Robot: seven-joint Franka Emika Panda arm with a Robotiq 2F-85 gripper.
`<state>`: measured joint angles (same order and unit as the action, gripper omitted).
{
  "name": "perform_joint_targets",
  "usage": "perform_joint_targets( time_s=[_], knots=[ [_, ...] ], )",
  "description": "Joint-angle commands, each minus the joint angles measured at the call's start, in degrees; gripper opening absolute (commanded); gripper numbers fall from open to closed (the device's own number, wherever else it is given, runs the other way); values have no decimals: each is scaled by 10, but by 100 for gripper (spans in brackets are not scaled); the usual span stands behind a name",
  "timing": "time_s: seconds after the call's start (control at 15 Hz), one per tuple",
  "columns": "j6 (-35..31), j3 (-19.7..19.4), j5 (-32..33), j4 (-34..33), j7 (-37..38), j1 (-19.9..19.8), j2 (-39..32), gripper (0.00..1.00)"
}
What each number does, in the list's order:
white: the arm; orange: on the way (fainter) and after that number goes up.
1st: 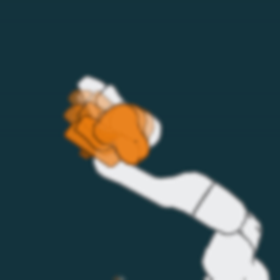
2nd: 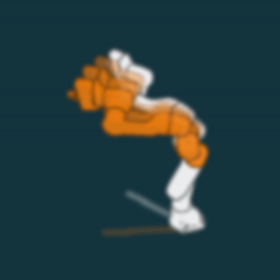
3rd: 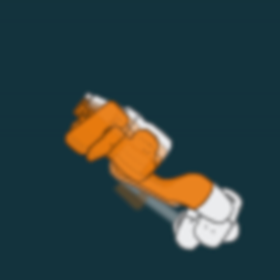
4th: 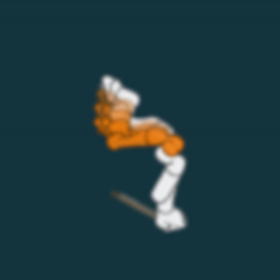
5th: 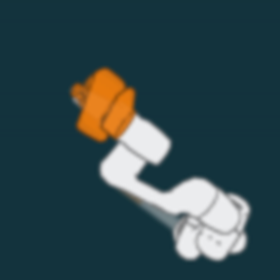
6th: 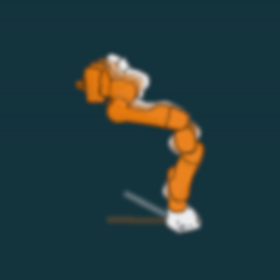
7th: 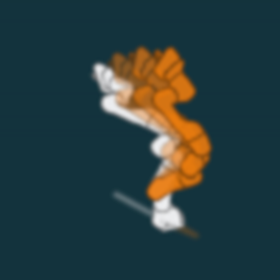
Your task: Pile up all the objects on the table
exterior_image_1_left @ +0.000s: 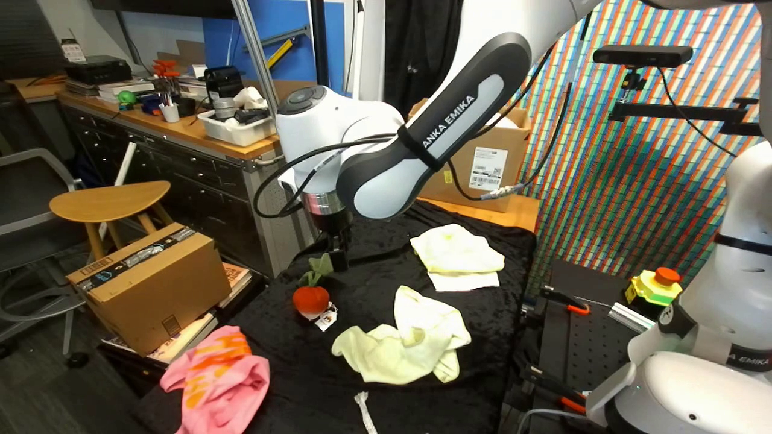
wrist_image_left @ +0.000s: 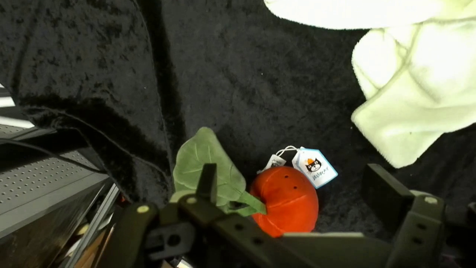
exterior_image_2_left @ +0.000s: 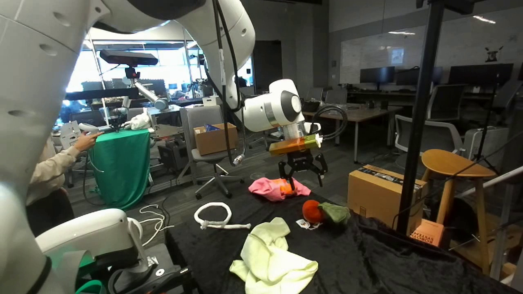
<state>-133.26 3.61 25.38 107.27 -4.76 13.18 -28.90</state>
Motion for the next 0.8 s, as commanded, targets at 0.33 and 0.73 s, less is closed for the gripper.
perform_joint_targets(
  time_s=[0.33,0.73],
  knots=[
    [-11,-19,-18,-131,126,31,-123,100],
    [-18,-45,-25,-192,194,51,-190,100]
  ],
)
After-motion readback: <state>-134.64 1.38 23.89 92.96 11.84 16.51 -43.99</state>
